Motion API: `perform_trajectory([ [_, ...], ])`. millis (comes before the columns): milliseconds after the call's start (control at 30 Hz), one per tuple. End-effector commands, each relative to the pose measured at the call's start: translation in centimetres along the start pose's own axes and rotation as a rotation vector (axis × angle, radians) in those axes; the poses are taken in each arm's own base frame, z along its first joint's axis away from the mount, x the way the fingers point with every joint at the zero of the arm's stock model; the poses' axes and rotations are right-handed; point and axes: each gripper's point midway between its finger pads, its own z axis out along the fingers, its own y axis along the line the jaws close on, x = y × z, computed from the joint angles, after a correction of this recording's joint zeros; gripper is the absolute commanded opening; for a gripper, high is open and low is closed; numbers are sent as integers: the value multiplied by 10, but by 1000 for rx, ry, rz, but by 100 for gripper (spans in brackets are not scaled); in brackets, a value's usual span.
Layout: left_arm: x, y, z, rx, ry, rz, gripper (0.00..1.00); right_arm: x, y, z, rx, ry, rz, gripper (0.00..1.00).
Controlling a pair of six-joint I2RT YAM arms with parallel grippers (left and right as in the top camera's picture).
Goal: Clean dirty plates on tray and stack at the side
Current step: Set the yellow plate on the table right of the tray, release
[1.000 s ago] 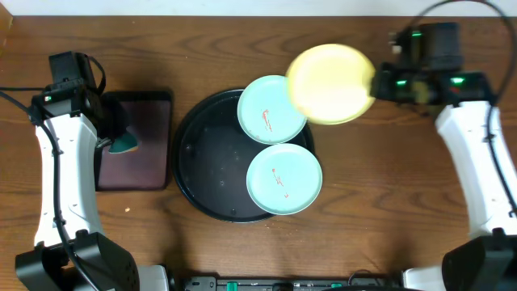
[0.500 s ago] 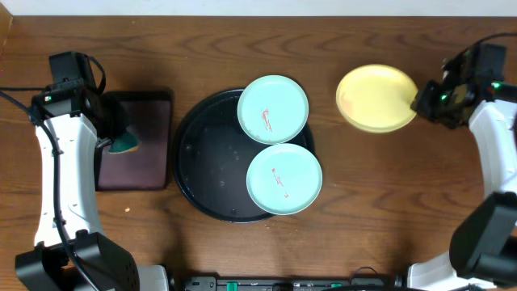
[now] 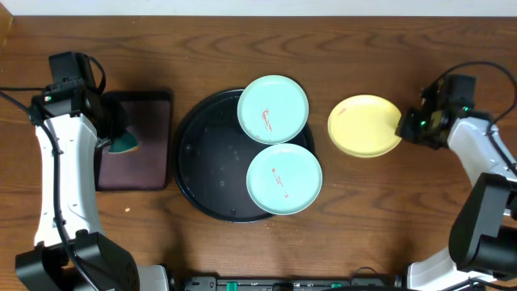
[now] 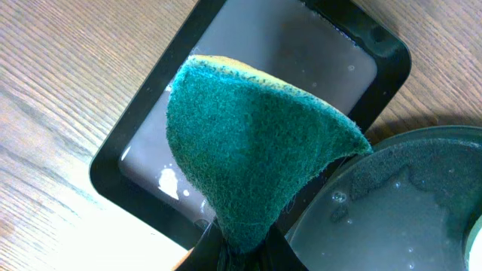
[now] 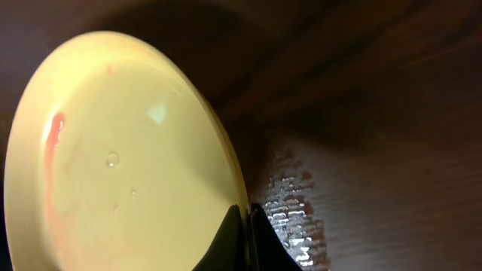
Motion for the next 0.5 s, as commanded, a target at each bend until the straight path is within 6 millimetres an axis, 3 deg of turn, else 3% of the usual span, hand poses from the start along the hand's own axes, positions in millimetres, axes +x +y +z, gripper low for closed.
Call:
perform_trajectory([
  [0, 1, 4, 3, -18, 8, 2, 7, 12, 0, 12, 19, -1, -66, 1],
  [33, 1, 4, 3, -18, 8, 2, 7, 13, 0, 14, 24, -5, -71, 2],
  [233, 1, 4, 3, -18, 8, 2, 7, 13, 9, 9, 11, 4, -107, 35],
  [467, 1, 4, 3, -18, 8, 2, 7, 0, 65, -53, -159, 26, -161, 46],
])
